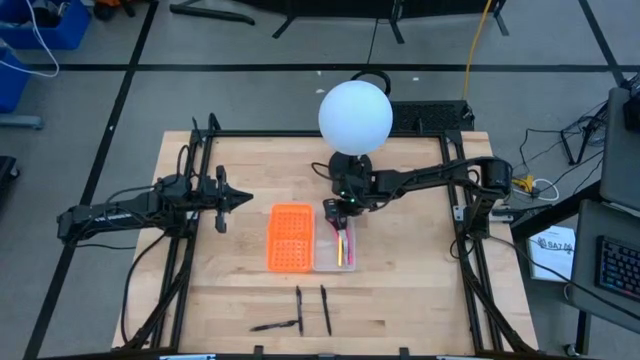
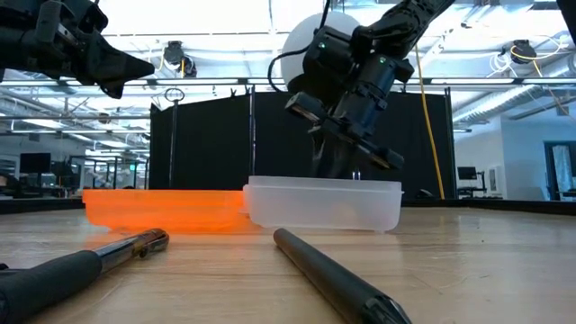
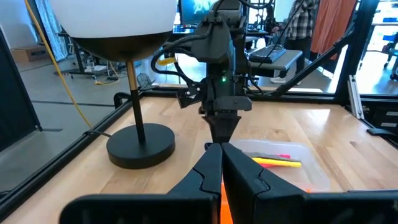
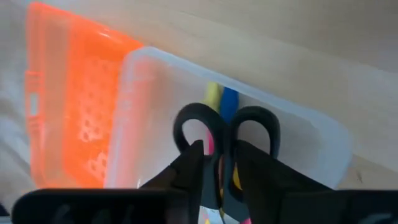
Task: Pick & place school supplies into a supply box
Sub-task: Put the left black pen into the supply box
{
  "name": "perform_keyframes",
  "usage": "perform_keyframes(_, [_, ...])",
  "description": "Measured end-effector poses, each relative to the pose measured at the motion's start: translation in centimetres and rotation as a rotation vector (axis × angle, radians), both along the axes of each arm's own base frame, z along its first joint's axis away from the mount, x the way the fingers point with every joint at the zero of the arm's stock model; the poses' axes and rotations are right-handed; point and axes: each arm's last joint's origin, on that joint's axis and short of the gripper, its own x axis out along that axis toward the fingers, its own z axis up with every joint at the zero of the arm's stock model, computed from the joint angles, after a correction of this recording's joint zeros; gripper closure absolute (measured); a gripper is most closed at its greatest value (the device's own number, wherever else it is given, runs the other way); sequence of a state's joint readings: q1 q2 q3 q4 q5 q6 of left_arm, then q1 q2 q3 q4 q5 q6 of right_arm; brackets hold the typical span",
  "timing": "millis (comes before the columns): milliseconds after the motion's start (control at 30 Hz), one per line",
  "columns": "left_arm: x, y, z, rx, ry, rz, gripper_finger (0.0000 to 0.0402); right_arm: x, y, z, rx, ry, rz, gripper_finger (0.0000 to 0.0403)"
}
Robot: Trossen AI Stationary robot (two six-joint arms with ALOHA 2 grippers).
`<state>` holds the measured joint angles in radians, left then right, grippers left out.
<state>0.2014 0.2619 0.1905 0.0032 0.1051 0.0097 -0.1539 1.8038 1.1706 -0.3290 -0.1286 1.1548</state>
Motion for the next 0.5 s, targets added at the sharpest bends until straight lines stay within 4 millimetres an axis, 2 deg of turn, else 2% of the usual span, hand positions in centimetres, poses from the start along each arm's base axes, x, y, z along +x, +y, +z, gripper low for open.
perform_keyframes(233, [0.0,0.0,0.0,0.0,0.0,-0.003,0.038,0.1,0.0,2.2,-0.113,-0.12,0.133,0.0301])
perform_keyframes(400, [0.0,0.0,0.0,0.011,0.001,-0.009,0.038,-1.0,-0.5,5.4,-0.264,-0.211,0.247,0.0301])
perform_keyframes(500, [0.0,0.0,0.0,0.045,0.005,-0.011,0.038,-2.3,-0.4,7.8,-0.442,-0.238,0.37,0.0301])
